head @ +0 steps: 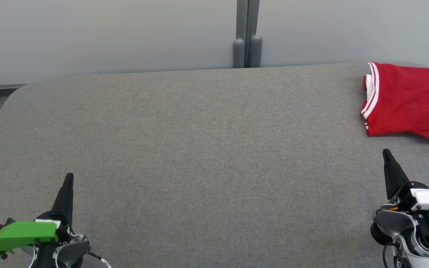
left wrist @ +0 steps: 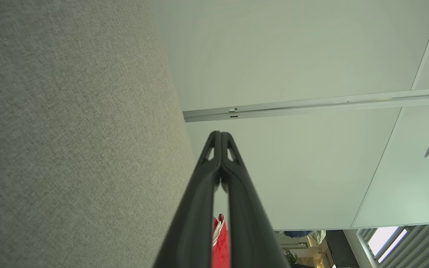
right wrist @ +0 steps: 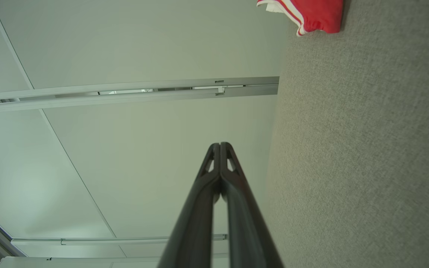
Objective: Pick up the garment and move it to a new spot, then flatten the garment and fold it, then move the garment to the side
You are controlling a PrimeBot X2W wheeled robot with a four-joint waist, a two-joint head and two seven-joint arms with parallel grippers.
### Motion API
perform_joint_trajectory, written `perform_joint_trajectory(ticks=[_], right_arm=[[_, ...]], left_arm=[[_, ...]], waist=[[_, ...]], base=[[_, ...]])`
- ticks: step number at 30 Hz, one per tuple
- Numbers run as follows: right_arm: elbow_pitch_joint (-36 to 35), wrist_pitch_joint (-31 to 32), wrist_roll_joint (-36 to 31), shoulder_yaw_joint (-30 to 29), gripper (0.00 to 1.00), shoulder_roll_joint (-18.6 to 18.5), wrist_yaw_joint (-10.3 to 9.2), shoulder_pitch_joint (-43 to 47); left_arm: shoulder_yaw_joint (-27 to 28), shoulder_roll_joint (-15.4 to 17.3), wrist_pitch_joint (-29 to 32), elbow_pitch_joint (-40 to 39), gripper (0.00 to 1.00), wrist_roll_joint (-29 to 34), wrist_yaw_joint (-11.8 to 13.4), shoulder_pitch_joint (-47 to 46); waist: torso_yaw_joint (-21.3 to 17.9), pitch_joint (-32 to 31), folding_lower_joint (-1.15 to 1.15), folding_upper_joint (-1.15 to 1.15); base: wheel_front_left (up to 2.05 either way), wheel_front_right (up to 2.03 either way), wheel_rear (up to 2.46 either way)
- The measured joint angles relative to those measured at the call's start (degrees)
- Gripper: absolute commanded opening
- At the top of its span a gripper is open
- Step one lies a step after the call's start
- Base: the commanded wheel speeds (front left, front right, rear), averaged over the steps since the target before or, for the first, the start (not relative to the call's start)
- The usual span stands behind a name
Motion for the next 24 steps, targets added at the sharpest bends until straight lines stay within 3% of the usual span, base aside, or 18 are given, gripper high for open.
perform_joint_trajectory(ticks=[24], right_arm=[[0.0, 0.0, 0.0, 0.0, 0.00, 0.0, 0.00, 0.0]], left_arm=[[0.0, 0.0, 0.2, 0.0, 0.00, 0.0, -0.1, 0.0]], waist=[[0.0, 0.0, 0.00, 0.00]], base=[[0.00, 0.00, 0.00]])
